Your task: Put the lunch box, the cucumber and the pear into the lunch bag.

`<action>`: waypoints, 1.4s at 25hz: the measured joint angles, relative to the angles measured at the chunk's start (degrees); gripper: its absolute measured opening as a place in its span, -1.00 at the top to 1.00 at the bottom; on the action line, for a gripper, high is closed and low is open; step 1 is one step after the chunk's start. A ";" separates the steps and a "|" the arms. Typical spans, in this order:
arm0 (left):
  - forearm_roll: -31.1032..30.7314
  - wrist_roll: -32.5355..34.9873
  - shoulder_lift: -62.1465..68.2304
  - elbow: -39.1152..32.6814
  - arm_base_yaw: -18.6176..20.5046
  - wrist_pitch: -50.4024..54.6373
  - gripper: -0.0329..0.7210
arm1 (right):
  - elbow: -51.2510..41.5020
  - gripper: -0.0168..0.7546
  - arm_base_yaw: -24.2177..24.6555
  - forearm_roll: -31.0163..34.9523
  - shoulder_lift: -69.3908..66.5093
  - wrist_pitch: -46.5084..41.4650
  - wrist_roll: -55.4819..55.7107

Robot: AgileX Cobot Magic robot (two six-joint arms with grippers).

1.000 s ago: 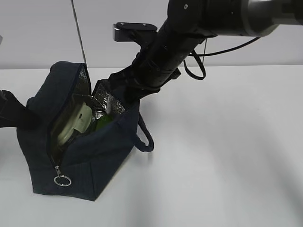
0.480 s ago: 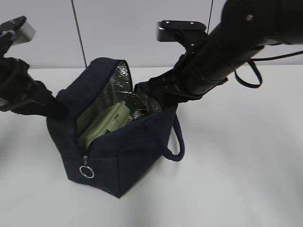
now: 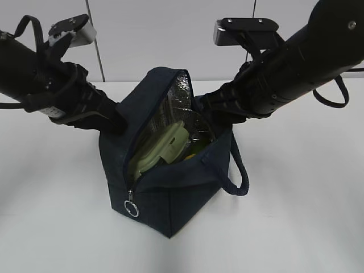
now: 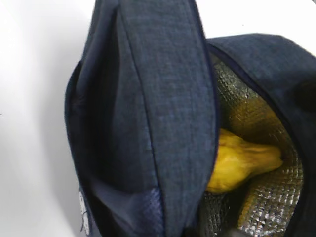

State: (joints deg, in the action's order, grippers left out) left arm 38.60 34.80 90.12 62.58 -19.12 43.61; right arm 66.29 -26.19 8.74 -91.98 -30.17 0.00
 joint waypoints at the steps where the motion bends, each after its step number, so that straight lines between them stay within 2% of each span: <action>1: 0.00 0.00 0.00 0.00 0.00 -0.02 0.48 | 0.00 0.23 0.00 -0.29 0.00 0.26 0.00; 2: 0.00 0.00 0.00 0.00 0.00 -0.02 0.34 | 0.00 0.05 0.00 -0.68 0.00 0.66 0.00; 4: 0.05 -0.12 -0.06 0.00 0.00 0.04 0.10 | 0.00 -0.19 0.00 -1.53 0.14 0.92 0.00; 6: 0.05 -0.23 -0.84 0.00 0.00 -0.03 0.01 | 0.00 -0.28 0.00 -1.93 0.84 1.16 0.00; 13: 0.16 -0.23 -9.48 -2.66 0.00 -8.51 -0.05 | -1.71 -0.31 0.00 -3.03 7.28 5.26 -0.31; 21: 0.39 3.06 -20.95 -13.54 0.00 -19.61 -0.05 | -17.71 -0.31 -1.68 -3.24 20.72 24.62 -1.34; 27: 0.83 3.33 -22.50 -14.36 0.00 -20.57 -0.04 | -19.06 -0.31 -1.68 -3.24 21.17 31.95 -1.34; 32: 0.88 3.33 -22.50 -14.36 0.00 -20.05 -0.02 | -19.06 -0.31 -1.68 -3.50 21.28 32.04 -1.48; 35: 0.96 3.33 -22.50 -14.36 0.00 -19.57 0.00 | -20.05 -0.31 -2.42 -5.93 21.42 30.17 -1.48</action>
State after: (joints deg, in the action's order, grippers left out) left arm 39.56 38.13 67.62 48.22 -19.12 24.03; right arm 46.24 -28.61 2.80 -70.57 0.00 -1.48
